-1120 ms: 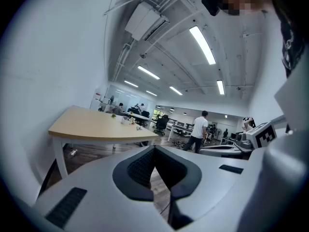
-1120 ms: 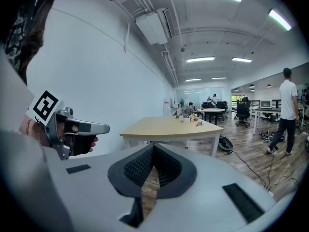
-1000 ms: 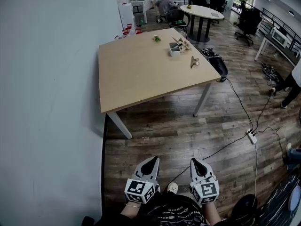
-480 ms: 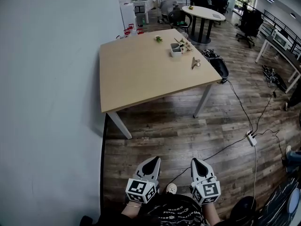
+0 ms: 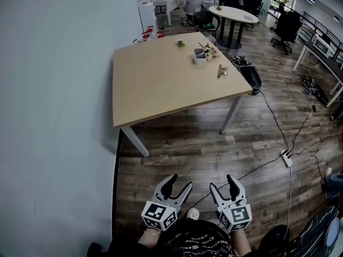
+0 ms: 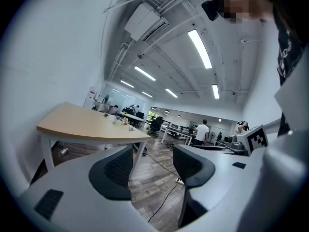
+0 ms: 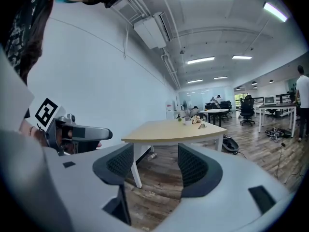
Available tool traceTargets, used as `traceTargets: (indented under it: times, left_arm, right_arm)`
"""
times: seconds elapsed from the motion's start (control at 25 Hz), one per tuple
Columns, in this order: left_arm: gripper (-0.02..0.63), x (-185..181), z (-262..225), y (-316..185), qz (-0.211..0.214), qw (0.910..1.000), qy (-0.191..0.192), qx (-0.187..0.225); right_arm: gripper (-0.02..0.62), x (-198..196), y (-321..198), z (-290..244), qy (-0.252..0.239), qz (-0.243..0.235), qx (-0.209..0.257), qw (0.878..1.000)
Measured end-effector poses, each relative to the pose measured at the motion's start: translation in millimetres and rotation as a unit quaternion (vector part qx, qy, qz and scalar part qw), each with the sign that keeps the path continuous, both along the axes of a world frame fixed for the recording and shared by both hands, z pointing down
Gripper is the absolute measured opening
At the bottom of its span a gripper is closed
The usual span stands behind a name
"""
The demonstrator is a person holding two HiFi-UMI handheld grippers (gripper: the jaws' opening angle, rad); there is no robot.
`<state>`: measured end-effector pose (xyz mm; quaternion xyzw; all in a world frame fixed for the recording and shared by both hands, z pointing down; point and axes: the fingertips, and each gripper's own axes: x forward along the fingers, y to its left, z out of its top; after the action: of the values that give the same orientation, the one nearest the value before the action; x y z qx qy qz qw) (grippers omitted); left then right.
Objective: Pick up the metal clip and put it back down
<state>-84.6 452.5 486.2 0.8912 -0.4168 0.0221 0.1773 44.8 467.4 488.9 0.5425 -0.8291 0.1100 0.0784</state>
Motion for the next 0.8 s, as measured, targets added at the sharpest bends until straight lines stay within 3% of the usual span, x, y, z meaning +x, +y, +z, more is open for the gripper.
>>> traceTargets:
  times: [0.24, 0.48, 0.8]
  left_arm:
    - [0.249, 19, 6, 3, -0.004, 1.0000, 0.006, -0.006]
    - [0.249, 29, 12, -5, 0.003, 0.9996, -0.025, -0.011]
    - [0.249, 39, 25, -65, 0.016, 0.9993, -0.032, -0.005]
  right_arm:
    - [0.285, 15, -5, 9, -0.009, -0.012, -0.005, 1.000]
    - [0.284, 23, -16, 10, -0.015, -0.011, -0.015, 1.000]
    - [0.284, 33, -68, 18, -0.015, 0.008, -0.020, 1.000]
